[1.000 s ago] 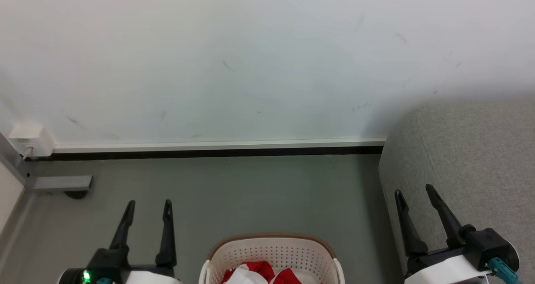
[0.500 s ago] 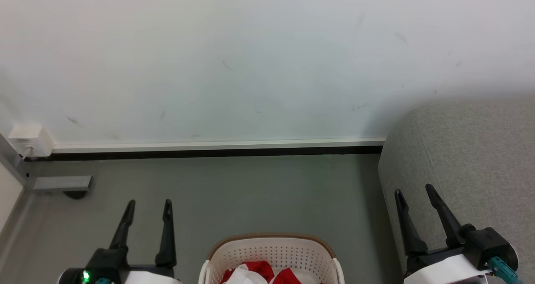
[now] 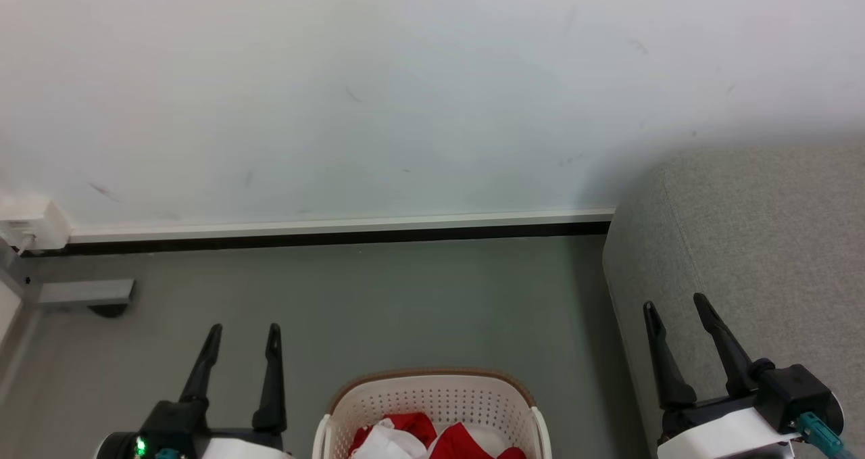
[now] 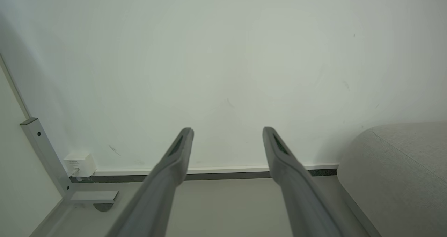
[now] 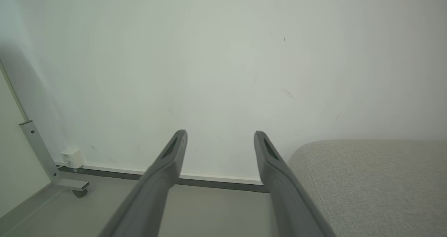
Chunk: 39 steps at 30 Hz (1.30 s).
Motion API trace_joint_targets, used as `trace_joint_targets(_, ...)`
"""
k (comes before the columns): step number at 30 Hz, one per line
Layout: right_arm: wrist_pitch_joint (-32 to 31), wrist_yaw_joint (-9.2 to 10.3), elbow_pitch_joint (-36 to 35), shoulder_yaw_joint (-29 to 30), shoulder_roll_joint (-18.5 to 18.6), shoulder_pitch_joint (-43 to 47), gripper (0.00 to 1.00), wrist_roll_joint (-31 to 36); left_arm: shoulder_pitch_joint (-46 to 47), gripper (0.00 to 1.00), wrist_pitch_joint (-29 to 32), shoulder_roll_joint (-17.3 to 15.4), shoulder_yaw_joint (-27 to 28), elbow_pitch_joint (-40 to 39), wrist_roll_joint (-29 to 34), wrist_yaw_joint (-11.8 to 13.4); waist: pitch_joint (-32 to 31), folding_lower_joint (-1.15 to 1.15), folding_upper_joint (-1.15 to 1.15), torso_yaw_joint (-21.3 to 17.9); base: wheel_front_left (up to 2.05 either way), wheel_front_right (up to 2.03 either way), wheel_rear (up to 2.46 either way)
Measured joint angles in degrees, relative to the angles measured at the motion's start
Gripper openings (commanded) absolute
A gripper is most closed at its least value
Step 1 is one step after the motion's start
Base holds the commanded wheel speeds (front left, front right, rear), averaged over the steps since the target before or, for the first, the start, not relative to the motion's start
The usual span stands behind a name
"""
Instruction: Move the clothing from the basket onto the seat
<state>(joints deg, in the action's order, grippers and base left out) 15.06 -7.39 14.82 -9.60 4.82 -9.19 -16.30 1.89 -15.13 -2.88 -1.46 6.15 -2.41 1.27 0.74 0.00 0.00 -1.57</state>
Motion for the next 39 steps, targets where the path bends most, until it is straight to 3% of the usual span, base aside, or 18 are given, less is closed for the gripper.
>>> trace_joint_targets(11, 0.09, 0.00, -1.72, 1.08, 0.31, -2.35, 1.00, 0.18, 3.59, 1.00, -0.01, 0.05, -0.12, -0.44, 0.00, -0.73, 5.85, 0.00, 0.00, -1.51, 0.00, 0.00, 0.00)
trace_joint_targets(25, 0.11, 0.00, -7.17, 2.91, -0.01, -9.57, 1.00, 0.68, 12.91, 1.00, -0.02, -0.60, 0.45, 1.42, 0.99, -2.90, 19.48, 0.01, 0.00, -4.73, 0.00, 0.00, 0.00)
trace_joint_targets(31, 0.11, 0.00, -9.43, 4.26, -0.55, -12.52, 1.00, 0.88, 17.72, 1.00, -0.02, -1.55, -0.96, 9.33, 1.31, -5.11, 25.25, 0.01, 0.00, -5.91, 0.00, 0.00, 0.00)
trace_joint_targets(39, 0.11, -0.01, -11.44, 6.20, -1.10, -15.49, 1.00, 1.08, 25.68, 1.00, -0.01, -2.72, -4.34, 27.65, 0.85, -7.55, 31.47, 0.02, 0.00, -7.89, 0.00, 0.00, 0.00)
